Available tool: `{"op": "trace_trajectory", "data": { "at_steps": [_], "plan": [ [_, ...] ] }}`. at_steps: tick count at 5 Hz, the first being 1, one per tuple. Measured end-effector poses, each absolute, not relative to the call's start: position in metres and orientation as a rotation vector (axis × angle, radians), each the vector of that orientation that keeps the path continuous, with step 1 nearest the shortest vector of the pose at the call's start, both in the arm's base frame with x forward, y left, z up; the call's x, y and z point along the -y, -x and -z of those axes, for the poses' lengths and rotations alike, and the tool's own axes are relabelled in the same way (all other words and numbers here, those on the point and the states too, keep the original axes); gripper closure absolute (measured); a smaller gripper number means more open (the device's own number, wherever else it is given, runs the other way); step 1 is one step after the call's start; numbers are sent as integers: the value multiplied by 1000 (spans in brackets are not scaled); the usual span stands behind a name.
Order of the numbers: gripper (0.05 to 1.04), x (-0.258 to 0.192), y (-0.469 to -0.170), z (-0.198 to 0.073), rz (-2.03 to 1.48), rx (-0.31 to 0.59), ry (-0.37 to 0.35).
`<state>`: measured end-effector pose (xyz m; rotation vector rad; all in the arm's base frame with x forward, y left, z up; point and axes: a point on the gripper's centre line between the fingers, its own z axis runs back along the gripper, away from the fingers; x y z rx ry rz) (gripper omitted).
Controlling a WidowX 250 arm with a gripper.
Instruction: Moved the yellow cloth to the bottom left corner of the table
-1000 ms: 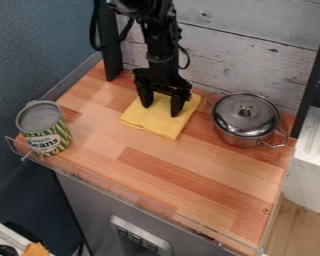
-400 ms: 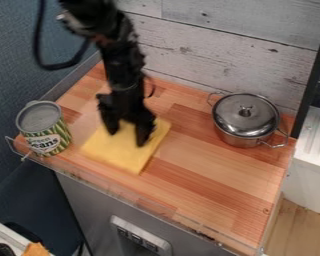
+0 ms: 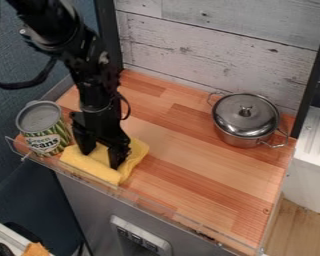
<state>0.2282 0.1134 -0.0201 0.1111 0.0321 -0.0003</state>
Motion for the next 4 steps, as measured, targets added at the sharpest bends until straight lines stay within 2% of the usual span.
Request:
{"op": "trace_trajectory", "data": {
  "at_steps": [1,2,3,4],
  "plan": [
    [83,-108,-230,19,9,-21,-87],
    [83,-87,-253,-6,31,61,-35],
    [83,-80,-265,-44,52,138,-17],
    [83,-79,-263,-55,74,118,-5]
  ]
}}
